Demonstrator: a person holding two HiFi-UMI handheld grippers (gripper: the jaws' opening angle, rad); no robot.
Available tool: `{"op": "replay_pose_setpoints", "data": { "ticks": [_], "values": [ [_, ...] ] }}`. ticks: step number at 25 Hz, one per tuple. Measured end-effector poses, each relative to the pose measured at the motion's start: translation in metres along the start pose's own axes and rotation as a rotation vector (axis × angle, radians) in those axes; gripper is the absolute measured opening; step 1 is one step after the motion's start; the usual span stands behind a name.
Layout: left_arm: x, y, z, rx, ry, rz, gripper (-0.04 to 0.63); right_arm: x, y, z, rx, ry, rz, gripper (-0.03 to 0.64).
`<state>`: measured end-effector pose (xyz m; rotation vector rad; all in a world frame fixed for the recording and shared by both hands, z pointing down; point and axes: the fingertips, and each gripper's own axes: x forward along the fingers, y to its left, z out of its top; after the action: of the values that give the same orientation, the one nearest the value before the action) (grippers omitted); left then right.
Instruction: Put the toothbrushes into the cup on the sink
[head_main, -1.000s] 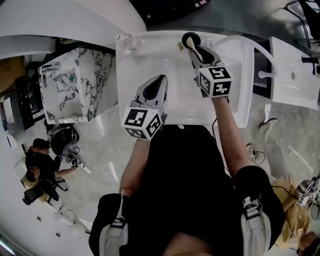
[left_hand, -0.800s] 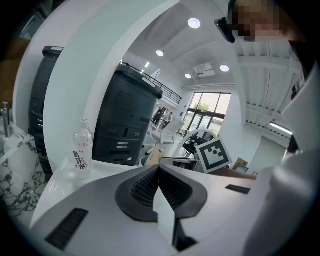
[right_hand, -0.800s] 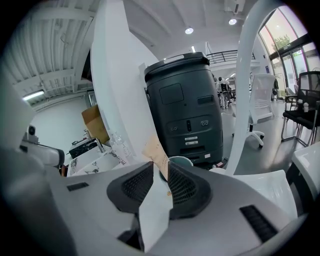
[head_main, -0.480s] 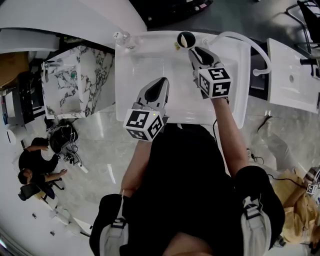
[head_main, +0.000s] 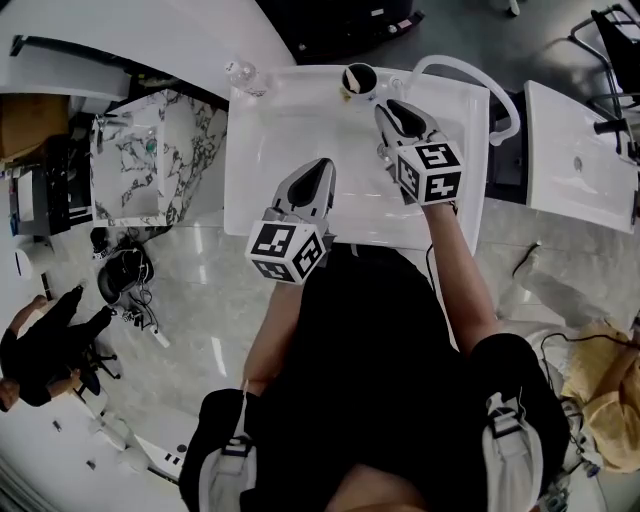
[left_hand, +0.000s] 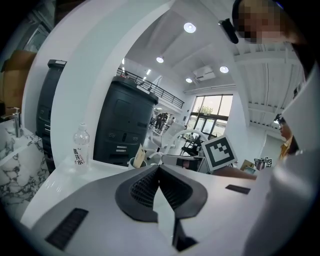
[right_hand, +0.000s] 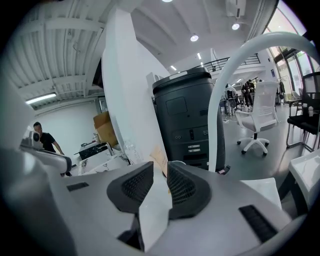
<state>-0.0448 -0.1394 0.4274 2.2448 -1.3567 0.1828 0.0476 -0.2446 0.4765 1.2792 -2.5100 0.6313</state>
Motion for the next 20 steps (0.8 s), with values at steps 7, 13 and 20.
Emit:
{"op": "replay_pose_setpoints", "data": {
  "ticks": [7, 13, 20],
  "values": [
    [-0.015, -0.018, -0.012, 0.009, -0.013, 0.024, 0.014, -0.025, 0.015, -0.01, -0.008, -0.013, 0.045, 0.091],
    [-0.022, -0.023, -0.016, 0.007, -0.009, 0.027, 0.015, -0.04, 0.021, -0.013, 0.001, -0.023, 0.047, 0.09],
    [-0.027, -0.034, -0.024, 0.018, 0.007, -0.019, 0.014, -0.062, 0.028, -0.021, 0.015, -0.036, 0.02, 0.083]
  ]
}}
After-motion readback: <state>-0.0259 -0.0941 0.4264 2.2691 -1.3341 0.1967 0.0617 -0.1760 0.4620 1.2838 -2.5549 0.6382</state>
